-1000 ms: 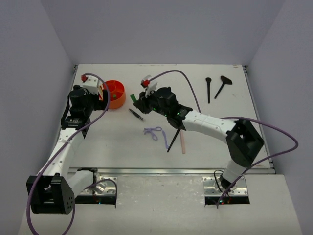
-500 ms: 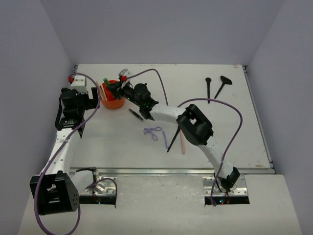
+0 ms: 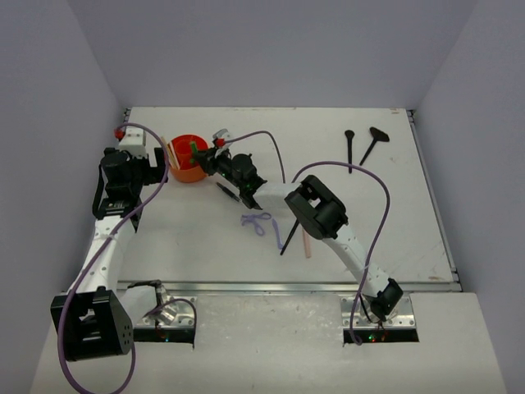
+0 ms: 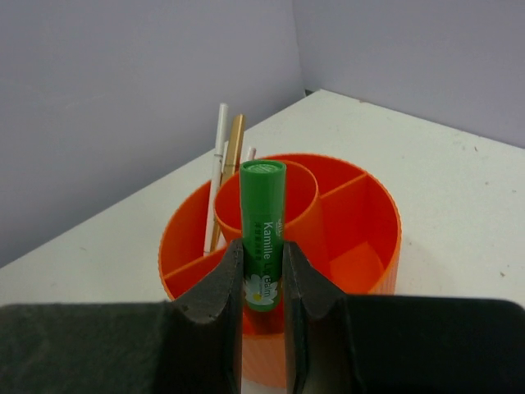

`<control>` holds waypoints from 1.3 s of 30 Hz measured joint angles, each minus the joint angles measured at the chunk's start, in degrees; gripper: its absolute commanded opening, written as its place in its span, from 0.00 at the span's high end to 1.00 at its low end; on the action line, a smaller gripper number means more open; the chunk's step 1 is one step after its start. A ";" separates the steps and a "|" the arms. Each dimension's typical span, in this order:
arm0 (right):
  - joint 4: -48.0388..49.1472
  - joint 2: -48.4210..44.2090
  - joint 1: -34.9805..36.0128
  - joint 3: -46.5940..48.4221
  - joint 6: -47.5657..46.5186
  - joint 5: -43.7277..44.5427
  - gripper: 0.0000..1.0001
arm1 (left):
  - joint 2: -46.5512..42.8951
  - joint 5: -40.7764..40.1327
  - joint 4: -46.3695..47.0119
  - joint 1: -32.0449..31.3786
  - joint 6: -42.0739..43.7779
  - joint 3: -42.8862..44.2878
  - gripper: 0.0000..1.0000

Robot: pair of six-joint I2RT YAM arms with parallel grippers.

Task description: Organize the makeup

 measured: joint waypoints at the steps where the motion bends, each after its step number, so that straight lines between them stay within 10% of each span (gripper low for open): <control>1: 0.45 -0.02 -0.07 -1.05 -0.04 0.11 1.00 | 0.02 0.21 0.00 0.00 -0.02 0.00 0.04; 10: 3.67 -0.31 -0.06 -4.75 -0.41 2.16 0.98 | 0.04 0.88 -0.02 0.03 0.00 -0.02 0.04; 16: 3.75 -0.31 -0.06 -4.75 -0.45 2.47 0.58 | 0.02 0.93 -0.02 0.03 0.00 -0.02 0.04; 30: 4.38 -5.08 -0.03 -10.31 -1.75 -1.21 0.41 | 0.02 2.94 -0.09 0.03 0.02 -0.02 0.04; 39: 0.10 -33.56 1.02 -33.00 -4.63 0.49 0.11 | 0.02 4.17 -0.63 0.03 0.24 0.00 0.04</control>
